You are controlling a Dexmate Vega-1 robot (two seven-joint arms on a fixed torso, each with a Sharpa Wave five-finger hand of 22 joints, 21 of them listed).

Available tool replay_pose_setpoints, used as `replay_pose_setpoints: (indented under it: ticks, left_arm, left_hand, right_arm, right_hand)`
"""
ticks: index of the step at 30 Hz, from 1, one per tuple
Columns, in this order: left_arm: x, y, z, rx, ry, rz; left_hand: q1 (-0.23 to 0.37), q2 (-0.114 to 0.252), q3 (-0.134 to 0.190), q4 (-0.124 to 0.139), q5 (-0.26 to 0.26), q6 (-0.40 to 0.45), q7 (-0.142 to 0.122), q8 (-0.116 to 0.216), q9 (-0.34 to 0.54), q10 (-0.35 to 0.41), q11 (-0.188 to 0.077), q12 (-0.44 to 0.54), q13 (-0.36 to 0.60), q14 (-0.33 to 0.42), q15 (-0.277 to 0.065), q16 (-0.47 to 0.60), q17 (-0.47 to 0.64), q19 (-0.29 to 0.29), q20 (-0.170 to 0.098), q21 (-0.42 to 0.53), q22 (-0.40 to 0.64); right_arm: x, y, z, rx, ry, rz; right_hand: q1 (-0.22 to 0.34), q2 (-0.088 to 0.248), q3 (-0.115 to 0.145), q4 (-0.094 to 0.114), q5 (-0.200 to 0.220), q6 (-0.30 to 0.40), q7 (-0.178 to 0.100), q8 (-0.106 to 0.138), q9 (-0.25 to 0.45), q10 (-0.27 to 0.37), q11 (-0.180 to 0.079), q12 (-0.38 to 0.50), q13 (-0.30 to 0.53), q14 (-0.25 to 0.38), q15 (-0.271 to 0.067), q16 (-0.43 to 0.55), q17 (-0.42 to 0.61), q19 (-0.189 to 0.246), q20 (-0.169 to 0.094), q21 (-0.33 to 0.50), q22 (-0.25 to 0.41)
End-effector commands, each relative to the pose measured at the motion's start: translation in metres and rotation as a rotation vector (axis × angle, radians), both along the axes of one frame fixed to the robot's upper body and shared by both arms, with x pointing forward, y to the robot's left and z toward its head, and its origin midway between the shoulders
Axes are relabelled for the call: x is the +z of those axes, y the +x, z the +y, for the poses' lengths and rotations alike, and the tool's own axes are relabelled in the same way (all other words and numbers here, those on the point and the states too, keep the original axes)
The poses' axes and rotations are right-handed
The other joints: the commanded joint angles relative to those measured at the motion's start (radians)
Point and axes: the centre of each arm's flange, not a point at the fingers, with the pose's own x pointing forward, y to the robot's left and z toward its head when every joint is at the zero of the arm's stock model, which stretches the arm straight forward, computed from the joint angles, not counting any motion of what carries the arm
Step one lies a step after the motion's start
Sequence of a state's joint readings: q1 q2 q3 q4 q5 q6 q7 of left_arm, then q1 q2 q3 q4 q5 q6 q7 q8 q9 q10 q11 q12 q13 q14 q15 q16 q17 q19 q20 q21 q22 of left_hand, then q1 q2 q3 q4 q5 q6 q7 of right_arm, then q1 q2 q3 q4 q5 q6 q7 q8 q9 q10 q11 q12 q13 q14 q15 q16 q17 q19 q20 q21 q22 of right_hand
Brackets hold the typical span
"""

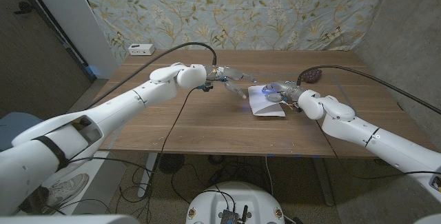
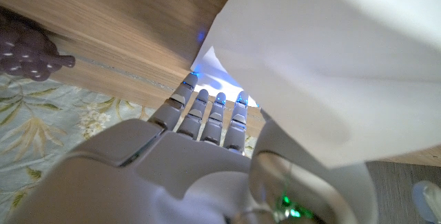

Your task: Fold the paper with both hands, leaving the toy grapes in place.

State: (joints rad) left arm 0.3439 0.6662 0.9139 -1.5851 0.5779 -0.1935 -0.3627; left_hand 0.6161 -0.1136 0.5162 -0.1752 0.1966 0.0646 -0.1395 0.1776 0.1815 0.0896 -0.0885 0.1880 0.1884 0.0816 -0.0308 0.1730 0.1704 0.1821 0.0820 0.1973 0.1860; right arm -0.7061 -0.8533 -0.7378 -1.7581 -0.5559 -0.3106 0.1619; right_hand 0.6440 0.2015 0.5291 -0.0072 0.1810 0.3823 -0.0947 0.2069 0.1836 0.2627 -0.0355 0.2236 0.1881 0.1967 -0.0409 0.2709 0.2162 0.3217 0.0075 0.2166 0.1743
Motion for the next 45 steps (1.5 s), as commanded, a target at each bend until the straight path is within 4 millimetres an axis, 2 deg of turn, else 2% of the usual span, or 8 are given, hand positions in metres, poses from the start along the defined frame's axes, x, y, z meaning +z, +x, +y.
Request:
replay_pose_setpoints:
  ticks: [1, 9, 18, 25, 29, 32, 38, 45]
  left_arm:
    - [-0.016, -0.019, -0.002, -0.014, 0.113, -0.123]
    - [-0.032, -0.017, -0.009, -0.032, 0.143, -0.100]
    - [-0.049, -0.015, -0.022, -0.068, 0.161, -0.160]
    - [-0.060, -0.010, -0.028, -0.090, 0.111, -0.172]
    - [-0.065, -0.005, -0.030, -0.094, 0.072, -0.179]
    - [-0.070, -0.001, -0.032, -0.096, 0.043, -0.189]
    - [-0.077, 0.007, -0.035, -0.093, -0.008, -0.206]
    - [-0.081, 0.019, -0.039, -0.082, -0.077, -0.200]
  left_hand:
    - [0.016, -0.019, -0.014, 0.004, 0.015, -0.040, -0.004, -0.006, 0.001, -0.026, -0.006, -0.005, 0.003, -0.019, 0.002, -0.001, 0.003, -0.010, 0.001, -0.001, 0.002]
    - [0.035, -0.044, -0.050, 0.015, 0.034, -0.124, 0.000, -0.007, 0.001, -0.077, 0.003, -0.003, 0.004, -0.057, 0.013, -0.001, 0.004, -0.038, 0.004, -0.003, 0.003]
    - [0.046, -0.044, -0.066, 0.018, 0.044, -0.143, 0.005, -0.001, 0.002, -0.103, 0.004, -0.002, 0.005, -0.078, 0.021, -0.001, 0.004, -0.062, 0.003, -0.006, 0.003]
    - [0.067, -0.031, -0.069, 0.019, 0.050, -0.128, 0.011, 0.010, 0.002, -0.085, 0.000, 0.011, 0.005, -0.063, 0.013, 0.009, 0.004, -0.045, 0.008, 0.005, 0.003]
    - [0.098, -0.012, -0.071, 0.019, 0.053, -0.110, 0.016, 0.019, 0.001, -0.057, -0.015, 0.023, 0.004, -0.034, -0.003, 0.017, 0.003, -0.014, 0.001, 0.018, 0.004]
    - [0.118, 0.002, -0.074, 0.021, 0.052, -0.084, 0.021, 0.026, 0.001, -0.029, -0.017, 0.033, 0.004, -0.008, -0.017, 0.021, 0.002, 0.012, -0.017, 0.027, 0.004]
    - [0.158, 0.052, -0.072, 0.027, 0.037, -0.046, 0.027, 0.031, 0.001, 0.028, -0.031, 0.047, 0.003, 0.052, -0.049, 0.029, 0.001, 0.060, -0.040, 0.041, 0.004]
    - [0.202, 0.102, -0.069, 0.025, 0.018, -0.013, 0.034, 0.032, 0.001, 0.070, -0.036, 0.051, 0.002, 0.112, -0.074, 0.033, 0.001, 0.095, -0.045, 0.051, 0.006]
  right_arm:
    - [0.001, 0.003, -0.004, -0.005, 0.034, 0.044]
    - [0.000, 0.005, -0.006, -0.011, 0.039, 0.066]
    - [-0.002, 0.006, -0.010, -0.013, 0.057, 0.091]
    - [-0.003, 0.007, -0.011, -0.016, 0.058, 0.102]
    - [-0.002, 0.008, -0.011, -0.014, 0.055, 0.104]
    - [-0.001, 0.008, -0.011, -0.013, 0.054, 0.107]
    - [0.000, 0.008, -0.010, -0.012, 0.050, 0.104]
    - [0.000, 0.009, -0.010, -0.011, 0.051, 0.104]
  right_hand:
    - [-0.003, -0.008, 0.000, 0.003, -0.001, 0.008, 0.005, -0.005, 0.003, 0.010, -0.003, -0.005, 0.003, 0.010, -0.036, 0.007, 0.004, 0.008, 0.003, -0.001, 0.004]
    - [-0.006, -0.009, -0.004, 0.005, -0.002, 0.004, 0.009, -0.008, 0.003, 0.009, 0.001, -0.007, 0.003, 0.010, -0.034, 0.007, 0.005, 0.011, 0.003, -0.001, 0.004]
    - [-0.008, -0.009, -0.007, 0.007, -0.002, 0.002, 0.010, -0.011, 0.003, 0.009, 0.001, -0.010, 0.003, 0.010, -0.032, 0.007, 0.005, 0.012, 0.004, -0.001, 0.004]
    - [-0.008, -0.009, -0.008, 0.007, -0.002, 0.001, 0.009, -0.012, 0.003, 0.009, 0.003, -0.011, 0.003, 0.009, -0.032, 0.007, 0.005, 0.012, 0.005, -0.002, 0.004]
    - [-0.009, -0.009, -0.009, 0.007, -0.002, 0.001, 0.009, -0.013, 0.003, 0.009, 0.003, -0.011, 0.003, 0.010, -0.032, 0.007, 0.005, 0.012, 0.005, -0.002, 0.004]
    - [-0.009, -0.009, -0.010, 0.007, -0.002, 0.000, 0.010, -0.013, 0.003, 0.008, 0.003, -0.012, 0.003, 0.009, -0.033, 0.007, 0.005, 0.012, 0.006, -0.002, 0.004]
    - [-0.009, -0.010, -0.012, 0.008, -0.002, 0.000, 0.011, -0.014, 0.003, 0.009, 0.004, -0.013, 0.003, 0.009, -0.031, 0.006, 0.005, 0.012, 0.007, -0.002, 0.004]
    - [-0.010, -0.011, -0.014, 0.007, -0.002, 0.000, 0.011, -0.015, 0.003, 0.009, 0.004, -0.014, 0.003, 0.010, -0.031, 0.006, 0.005, 0.012, 0.007, -0.003, 0.004]
